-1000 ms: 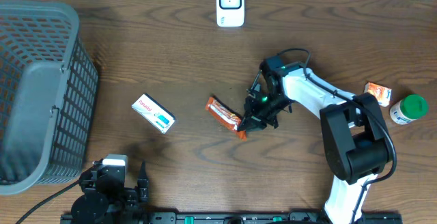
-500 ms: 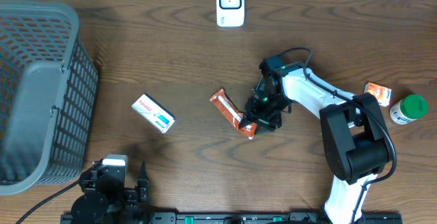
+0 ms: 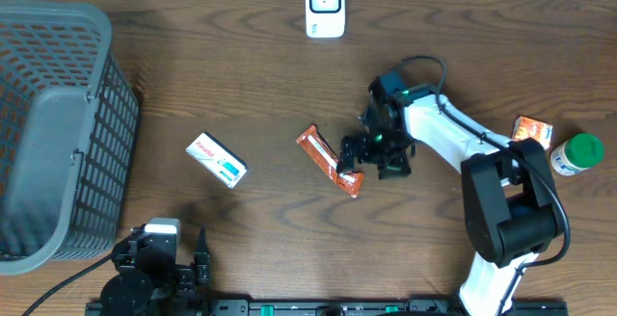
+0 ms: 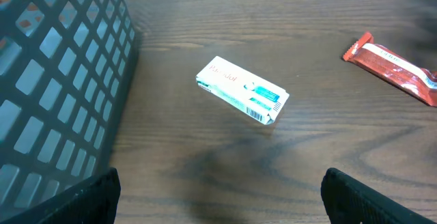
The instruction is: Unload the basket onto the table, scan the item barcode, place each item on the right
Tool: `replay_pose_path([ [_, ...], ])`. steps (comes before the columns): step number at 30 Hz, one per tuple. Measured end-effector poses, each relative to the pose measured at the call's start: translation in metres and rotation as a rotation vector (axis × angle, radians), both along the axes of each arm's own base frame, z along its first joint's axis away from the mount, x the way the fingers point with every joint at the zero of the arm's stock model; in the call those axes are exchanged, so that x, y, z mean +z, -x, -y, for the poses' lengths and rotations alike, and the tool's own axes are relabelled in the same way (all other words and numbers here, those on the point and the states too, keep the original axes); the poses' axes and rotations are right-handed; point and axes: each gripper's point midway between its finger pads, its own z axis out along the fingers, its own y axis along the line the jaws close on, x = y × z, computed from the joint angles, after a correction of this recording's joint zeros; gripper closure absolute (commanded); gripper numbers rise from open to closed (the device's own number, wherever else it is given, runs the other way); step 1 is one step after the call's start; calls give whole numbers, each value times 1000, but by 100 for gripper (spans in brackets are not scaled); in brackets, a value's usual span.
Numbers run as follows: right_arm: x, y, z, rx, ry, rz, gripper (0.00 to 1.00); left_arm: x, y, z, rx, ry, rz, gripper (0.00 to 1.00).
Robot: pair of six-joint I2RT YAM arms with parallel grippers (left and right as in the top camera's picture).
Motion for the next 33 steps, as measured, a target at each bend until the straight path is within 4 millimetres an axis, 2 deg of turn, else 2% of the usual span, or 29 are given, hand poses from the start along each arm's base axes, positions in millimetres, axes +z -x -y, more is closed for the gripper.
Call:
replay_pose_path([
  [6, 4, -26, -4, 213, -115, 189, 1, 0, 0, 0, 0, 0, 0, 7],
  [9, 6, -31, -8, 303, -153, 254, 1, 0, 0, 0, 0, 0, 0, 7],
  [15, 9, -23, -19, 442, -253, 293, 1, 0, 0, 0, 0, 0, 0, 7],
  [25, 10, -17, -28, 513, -314, 309, 1, 0, 0, 0, 0, 0, 0, 7],
  [33, 7, -9, -47, 518, -465, 271, 11, 0, 0, 0, 0, 0, 0, 7],
])
